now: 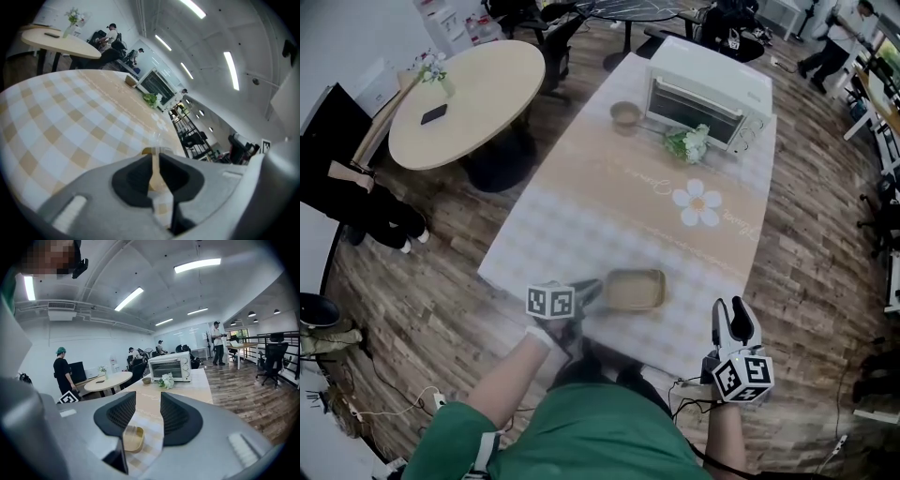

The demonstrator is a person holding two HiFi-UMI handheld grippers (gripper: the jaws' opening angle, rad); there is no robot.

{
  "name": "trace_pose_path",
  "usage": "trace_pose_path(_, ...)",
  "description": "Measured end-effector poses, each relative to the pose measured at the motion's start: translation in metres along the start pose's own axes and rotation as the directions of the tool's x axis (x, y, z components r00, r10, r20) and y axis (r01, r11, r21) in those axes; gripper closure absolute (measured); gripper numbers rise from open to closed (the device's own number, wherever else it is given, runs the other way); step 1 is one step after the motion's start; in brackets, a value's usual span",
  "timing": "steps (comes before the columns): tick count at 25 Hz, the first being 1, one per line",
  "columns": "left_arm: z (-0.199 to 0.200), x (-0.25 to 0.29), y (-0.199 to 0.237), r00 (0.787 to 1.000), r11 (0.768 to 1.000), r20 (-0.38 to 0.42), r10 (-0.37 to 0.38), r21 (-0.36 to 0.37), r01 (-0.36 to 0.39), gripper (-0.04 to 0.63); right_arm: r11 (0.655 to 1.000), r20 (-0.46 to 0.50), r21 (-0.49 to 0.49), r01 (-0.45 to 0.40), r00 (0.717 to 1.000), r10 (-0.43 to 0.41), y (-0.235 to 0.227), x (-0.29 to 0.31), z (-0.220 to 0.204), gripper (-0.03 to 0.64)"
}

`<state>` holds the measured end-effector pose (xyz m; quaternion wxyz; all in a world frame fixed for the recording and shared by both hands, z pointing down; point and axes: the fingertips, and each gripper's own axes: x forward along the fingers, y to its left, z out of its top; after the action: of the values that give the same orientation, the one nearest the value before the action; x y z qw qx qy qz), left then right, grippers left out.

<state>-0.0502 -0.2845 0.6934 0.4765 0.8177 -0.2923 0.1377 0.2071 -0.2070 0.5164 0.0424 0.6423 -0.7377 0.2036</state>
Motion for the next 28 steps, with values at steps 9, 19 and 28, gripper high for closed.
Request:
trace_pose_path(9, 0.025, -0.033, -0.035, 0.991, 0.998, 0.130, -0.019, 0.054, 0.012, 0.552, 0.998, -0.022, -0.039, -0.051, 0.998, 0.050, 0.015, -0.003, 0.004, 0.453)
trace_pose_path(19, 0.066, -0.071, -0.092, 0.954, 0.992, 0.283, -0.097, 0.100, 0.071, 0.552, 0.993, 0.003, -0.076, -0.091, 0.996, 0.091, 0.028, -0.017, 0.017, 0.454)
trace_pose_path(28, 0.107, -0.115, -0.135, 0.908, 0.980, 0.394, -0.145, 0.184, 0.076, 0.552, 0.987, 0.060, -0.118, -0.110, 0.991, 0.118, 0.044, -0.030, 0.041, 0.454)
